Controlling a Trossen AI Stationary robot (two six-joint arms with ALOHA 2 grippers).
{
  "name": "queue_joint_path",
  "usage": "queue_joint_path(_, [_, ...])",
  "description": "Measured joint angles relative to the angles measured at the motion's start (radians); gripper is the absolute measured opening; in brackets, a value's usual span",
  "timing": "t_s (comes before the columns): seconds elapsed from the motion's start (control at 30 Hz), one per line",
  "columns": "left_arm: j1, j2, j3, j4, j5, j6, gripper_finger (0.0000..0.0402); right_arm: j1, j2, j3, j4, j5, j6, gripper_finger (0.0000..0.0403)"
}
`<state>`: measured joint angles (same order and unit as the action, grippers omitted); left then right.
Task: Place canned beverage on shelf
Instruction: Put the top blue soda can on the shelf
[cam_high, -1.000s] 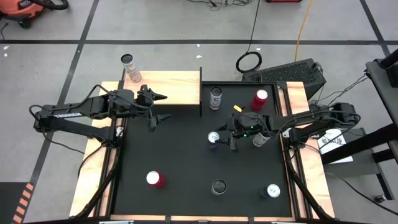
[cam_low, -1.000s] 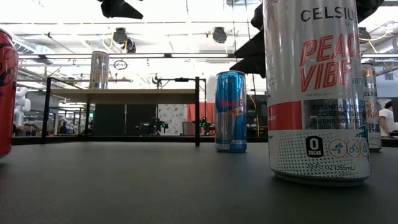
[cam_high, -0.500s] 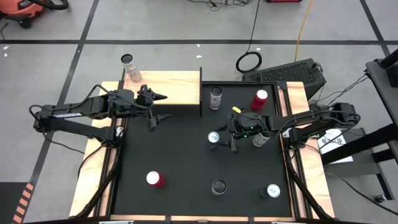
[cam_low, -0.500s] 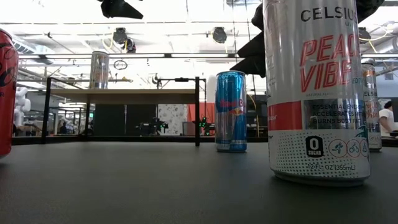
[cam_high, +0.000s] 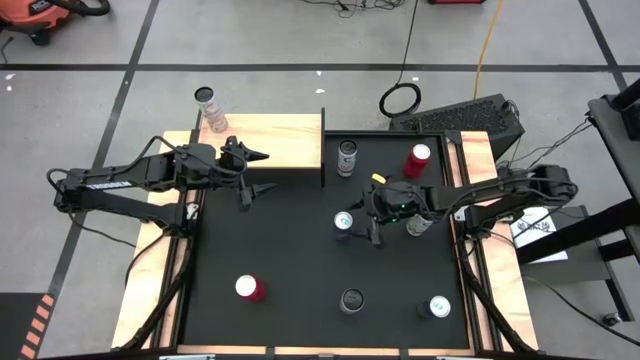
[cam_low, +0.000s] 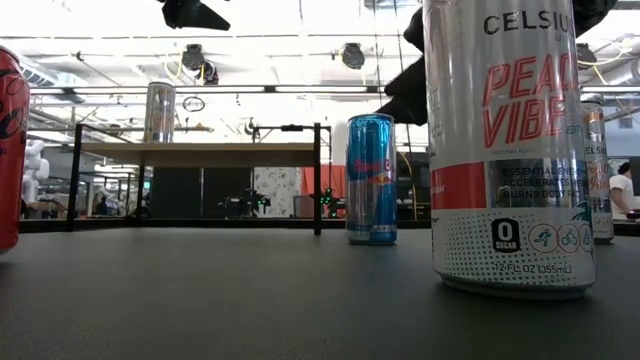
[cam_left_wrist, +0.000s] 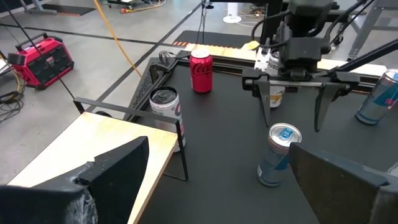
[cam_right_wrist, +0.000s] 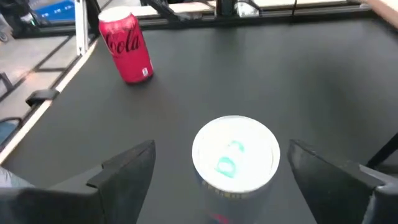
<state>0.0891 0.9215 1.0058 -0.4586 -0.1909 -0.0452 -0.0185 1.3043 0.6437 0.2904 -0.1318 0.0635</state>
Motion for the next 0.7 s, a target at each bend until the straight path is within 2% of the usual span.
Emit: queue_joint_path(0.7, [0.0, 0.0, 0.0, 0.0, 0.0, 0.0, 0.0391, 0.0, 0.136, 0.0, 0.128, 0.03, -0.034, 0.035])
